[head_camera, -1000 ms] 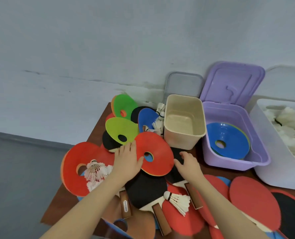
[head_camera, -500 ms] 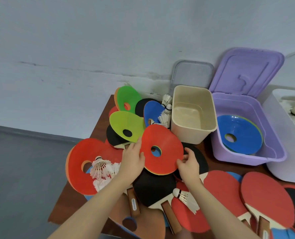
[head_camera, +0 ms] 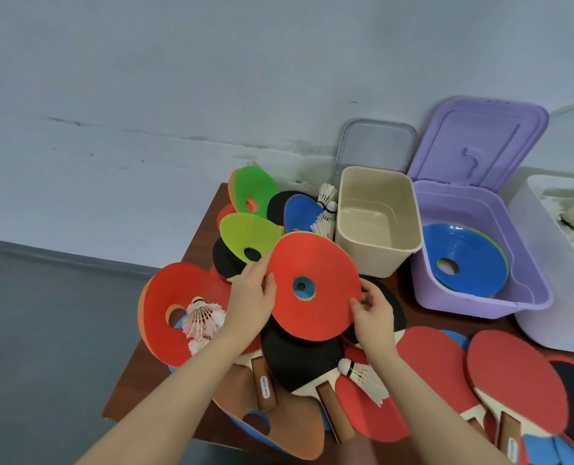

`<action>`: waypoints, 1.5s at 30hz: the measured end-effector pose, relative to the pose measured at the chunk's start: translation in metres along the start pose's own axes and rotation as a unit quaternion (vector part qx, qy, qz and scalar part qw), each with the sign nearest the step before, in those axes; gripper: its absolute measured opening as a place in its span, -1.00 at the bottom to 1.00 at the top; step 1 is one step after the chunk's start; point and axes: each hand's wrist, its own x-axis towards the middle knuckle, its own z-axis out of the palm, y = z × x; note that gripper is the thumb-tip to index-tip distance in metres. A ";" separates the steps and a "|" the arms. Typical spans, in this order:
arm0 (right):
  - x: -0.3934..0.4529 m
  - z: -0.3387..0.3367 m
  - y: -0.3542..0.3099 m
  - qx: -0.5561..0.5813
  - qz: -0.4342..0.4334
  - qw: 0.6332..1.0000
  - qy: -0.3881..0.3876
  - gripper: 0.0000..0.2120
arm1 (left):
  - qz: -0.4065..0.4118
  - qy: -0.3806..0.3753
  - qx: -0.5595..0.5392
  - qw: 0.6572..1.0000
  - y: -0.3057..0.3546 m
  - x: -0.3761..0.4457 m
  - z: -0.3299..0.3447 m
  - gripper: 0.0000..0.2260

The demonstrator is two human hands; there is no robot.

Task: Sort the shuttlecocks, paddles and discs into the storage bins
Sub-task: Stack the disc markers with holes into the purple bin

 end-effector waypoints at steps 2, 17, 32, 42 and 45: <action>0.003 0.003 -0.006 0.022 -0.003 1.000 0.012 -0.67 | 0.006 0.012 0.031 0.999 -0.001 0.012 -0.004 -0.66; 0.032 0.005 -0.008 -0.001 -0.013 1.000 0.003 -0.58 | -0.298 0.027 0.114 0.947 -0.051 0.069 -0.012 -0.47; 0.014 -0.002 -0.014 0.051 -0.025 0.998 0.023 -0.66 | -0.092 0.155 0.016 0.984 -0.034 0.019 -0.052 -0.67; -0.012 -0.020 -0.008 0.019 -0.023 0.998 0.046 -0.68 | -0.054 0.011 -0.009 0.998 0.006 -0.006 -0.010 -0.70; -0.017 -0.031 0.011 -0.042 -0.006 0.998 0.048 -0.70 | -0.040 -0.044 0.010 0.998 0.003 -0.010 0.012 -0.73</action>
